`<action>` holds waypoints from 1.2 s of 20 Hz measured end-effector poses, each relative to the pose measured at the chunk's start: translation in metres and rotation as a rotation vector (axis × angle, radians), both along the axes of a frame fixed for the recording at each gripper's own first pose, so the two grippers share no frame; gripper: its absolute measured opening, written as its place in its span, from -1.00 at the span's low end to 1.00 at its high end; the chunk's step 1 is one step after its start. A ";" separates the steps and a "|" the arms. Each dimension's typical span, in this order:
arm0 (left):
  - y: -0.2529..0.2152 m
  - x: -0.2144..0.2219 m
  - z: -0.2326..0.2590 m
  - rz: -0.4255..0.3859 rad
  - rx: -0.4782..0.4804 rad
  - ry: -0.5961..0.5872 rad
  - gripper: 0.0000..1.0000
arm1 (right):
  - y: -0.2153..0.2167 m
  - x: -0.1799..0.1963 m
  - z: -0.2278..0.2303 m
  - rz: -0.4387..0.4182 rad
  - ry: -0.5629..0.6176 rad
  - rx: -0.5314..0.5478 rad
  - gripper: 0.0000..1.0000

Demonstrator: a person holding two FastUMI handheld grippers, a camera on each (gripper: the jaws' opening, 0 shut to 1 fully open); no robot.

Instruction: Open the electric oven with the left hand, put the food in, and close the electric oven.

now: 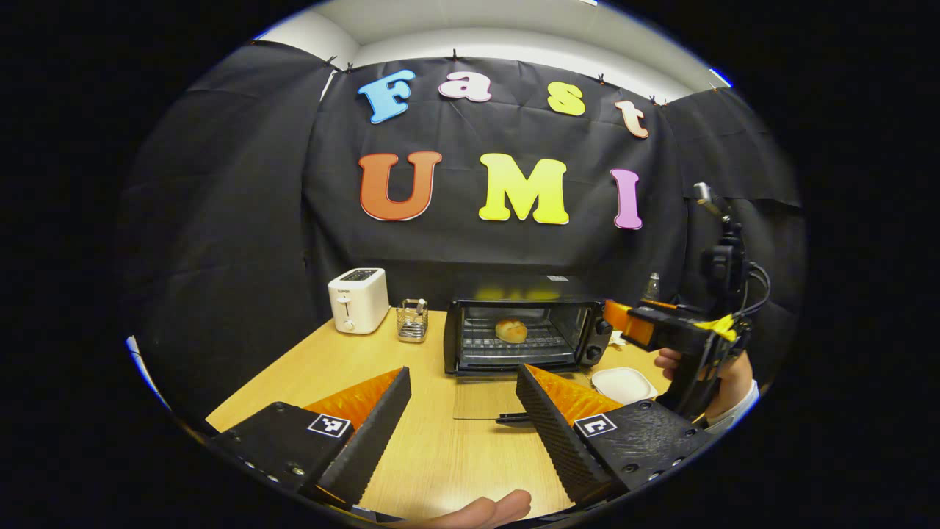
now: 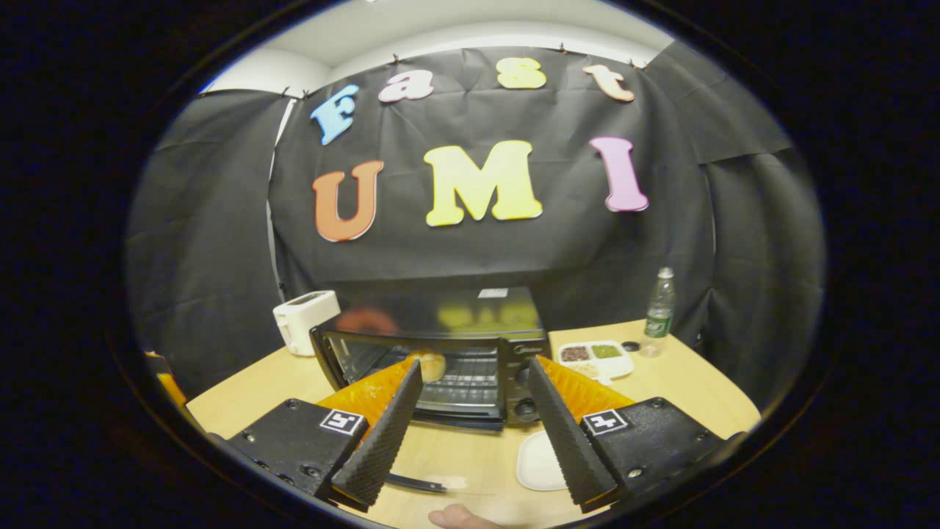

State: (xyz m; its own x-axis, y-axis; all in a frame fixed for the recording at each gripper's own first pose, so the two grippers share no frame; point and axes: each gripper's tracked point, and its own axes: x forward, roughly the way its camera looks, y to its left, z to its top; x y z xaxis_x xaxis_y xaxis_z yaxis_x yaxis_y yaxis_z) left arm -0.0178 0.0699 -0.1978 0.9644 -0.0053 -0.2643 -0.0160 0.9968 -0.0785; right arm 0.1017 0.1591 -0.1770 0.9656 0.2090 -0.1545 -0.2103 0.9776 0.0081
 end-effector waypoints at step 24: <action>-0.139 0.053 -0.173 -0.180 0.002 0.415 0.89 | -0.165 -0.113 0.109 -0.155 -0.211 -0.050 0.87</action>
State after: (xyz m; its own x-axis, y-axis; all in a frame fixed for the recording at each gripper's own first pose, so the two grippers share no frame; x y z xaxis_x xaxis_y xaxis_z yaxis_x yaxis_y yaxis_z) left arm 0.0354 -0.0692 -0.3708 0.7606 -0.1622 -0.6286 0.1275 0.9867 -0.1003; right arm -0.0111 -0.0060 -0.0680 0.9975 0.0529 0.0476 -0.0495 0.9964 -0.0689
